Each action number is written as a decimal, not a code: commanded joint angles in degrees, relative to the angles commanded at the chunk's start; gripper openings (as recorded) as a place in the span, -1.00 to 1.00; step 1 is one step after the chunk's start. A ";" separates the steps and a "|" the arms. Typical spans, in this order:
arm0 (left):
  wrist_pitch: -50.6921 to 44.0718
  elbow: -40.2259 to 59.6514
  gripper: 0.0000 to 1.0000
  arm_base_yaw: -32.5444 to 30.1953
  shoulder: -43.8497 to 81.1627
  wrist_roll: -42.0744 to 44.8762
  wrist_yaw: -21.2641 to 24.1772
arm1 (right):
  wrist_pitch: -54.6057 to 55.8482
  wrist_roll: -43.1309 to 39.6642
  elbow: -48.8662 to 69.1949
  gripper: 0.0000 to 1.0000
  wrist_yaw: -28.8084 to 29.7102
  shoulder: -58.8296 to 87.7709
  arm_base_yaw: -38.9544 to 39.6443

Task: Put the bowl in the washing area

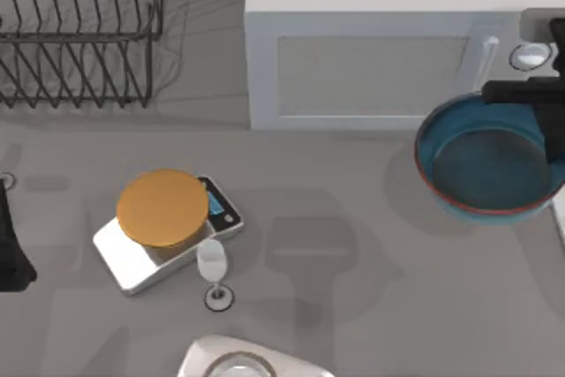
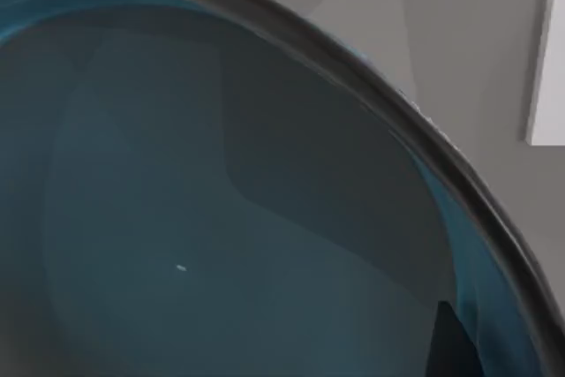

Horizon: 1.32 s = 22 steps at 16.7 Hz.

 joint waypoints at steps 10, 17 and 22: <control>0.00 0.00 1.00 0.00 0.00 0.00 0.00 | 1.83 -1.15 -1.93 -1.00 0.24 -0.76 -3.71; 0.00 0.00 1.00 0.00 0.00 0.00 0.00 | 30.23 -5.62 -20.79 -1.00 -3.47 -3.79 -25.98; 0.00 0.00 1.00 0.00 0.00 0.00 0.00 | 63.62 -9.32 -34.91 -1.00 -9.01 -6.19 -41.13</control>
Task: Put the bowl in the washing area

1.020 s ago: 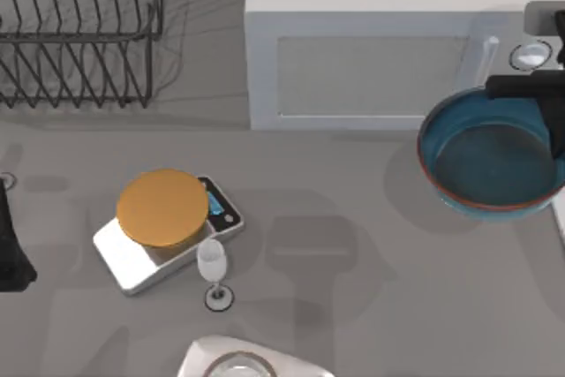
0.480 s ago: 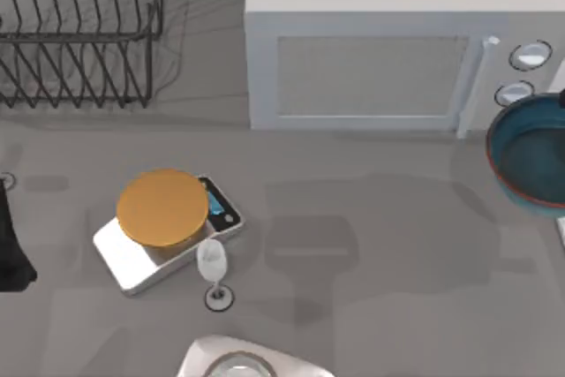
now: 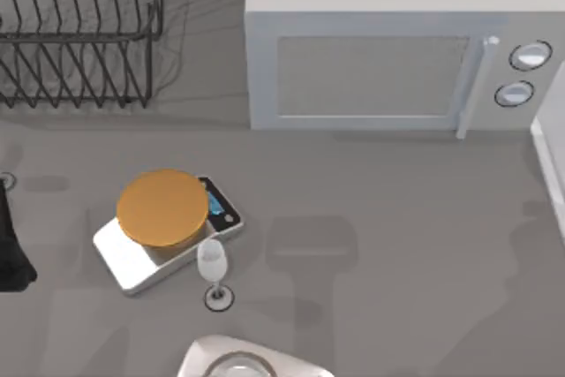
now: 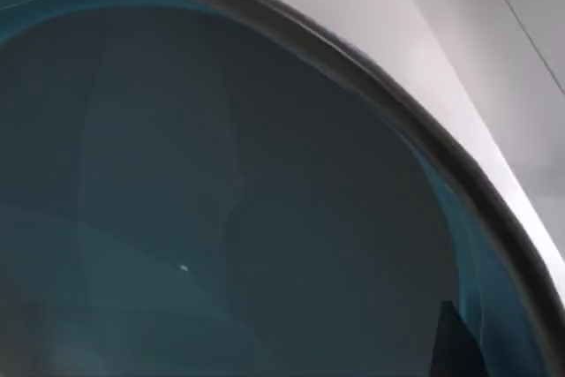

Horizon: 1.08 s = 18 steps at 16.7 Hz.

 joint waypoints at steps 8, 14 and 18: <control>0.00 0.00 1.00 0.00 0.00 0.00 0.00 | 49.79 -4.99 -16.15 -1.00 -12.35 -5.32 -7.22; 0.00 0.00 1.00 0.00 0.00 0.00 0.00 | 66.41 -5.92 -20.33 -1.00 -19.09 -8.90 -4.77; 0.00 0.00 1.00 0.00 0.00 0.00 0.00 | 67.06 -5.93 -20.46 -1.00 -19.38 -9.07 -4.50</control>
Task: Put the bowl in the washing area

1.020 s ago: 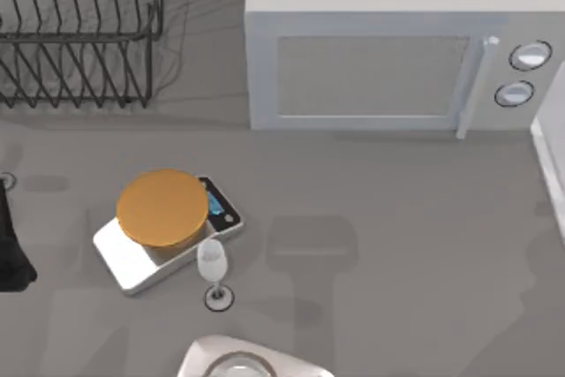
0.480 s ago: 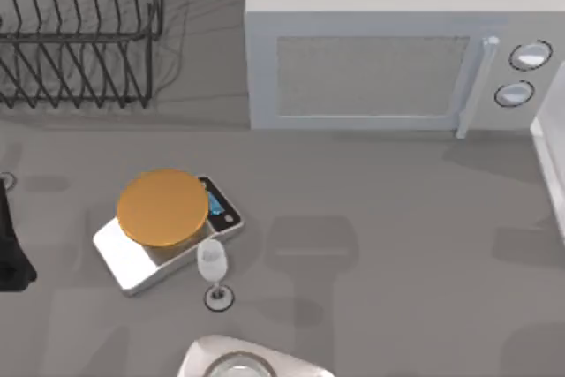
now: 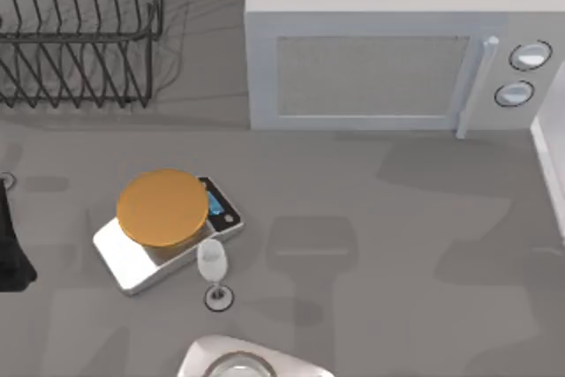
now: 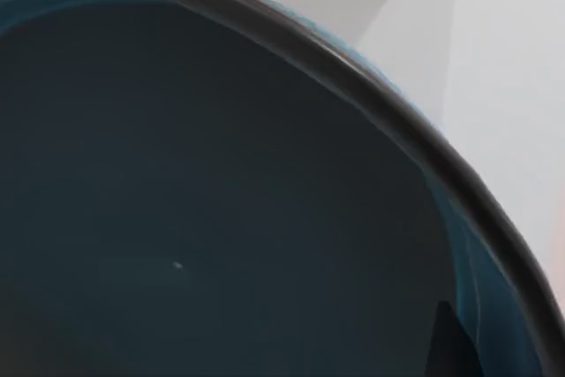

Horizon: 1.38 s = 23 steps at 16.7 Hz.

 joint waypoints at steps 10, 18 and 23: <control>0.00 0.00 1.00 0.00 0.00 0.00 0.00 | 11.83 3.65 -4.71 -1.00 -2.89 17.12 1.84; 0.00 0.00 1.00 0.00 0.00 0.00 0.00 | 41.63 1.74 -6.94 -1.00 -0.54 38.86 0.20; 0.00 0.00 1.00 0.00 0.00 0.00 0.00 | 47.45 -0.21 -6.10 -1.00 0.53 41.46 -0.09</control>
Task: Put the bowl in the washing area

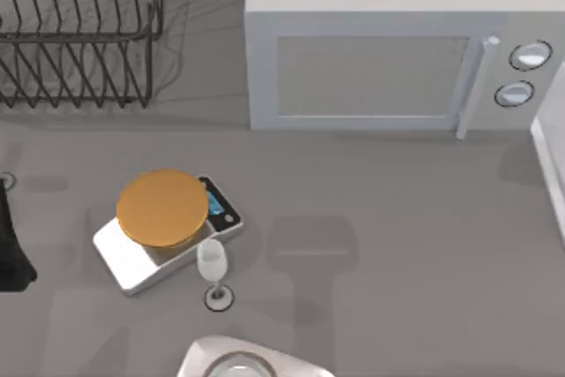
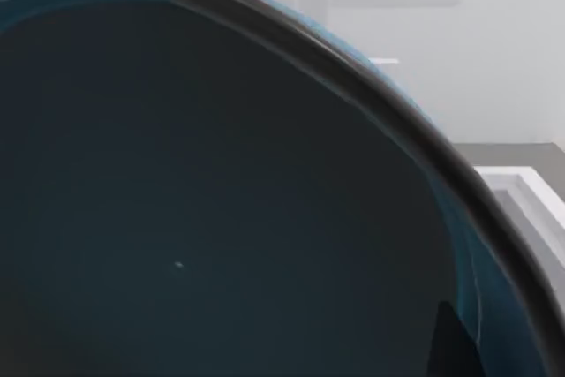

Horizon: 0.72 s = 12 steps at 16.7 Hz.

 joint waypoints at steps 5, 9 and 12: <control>0.00 0.00 1.00 0.00 0.00 0.00 0.00 | 0.00 0.00 0.00 -0.70 0.00 0.00 0.00; 0.00 0.00 1.00 0.00 0.00 0.00 0.00 | 0.00 0.00 0.00 -0.10 0.00 0.00 0.00; 0.00 0.00 1.00 0.00 0.00 0.00 0.00 | 0.00 0.00 0.00 0.36 0.00 0.00 0.00</control>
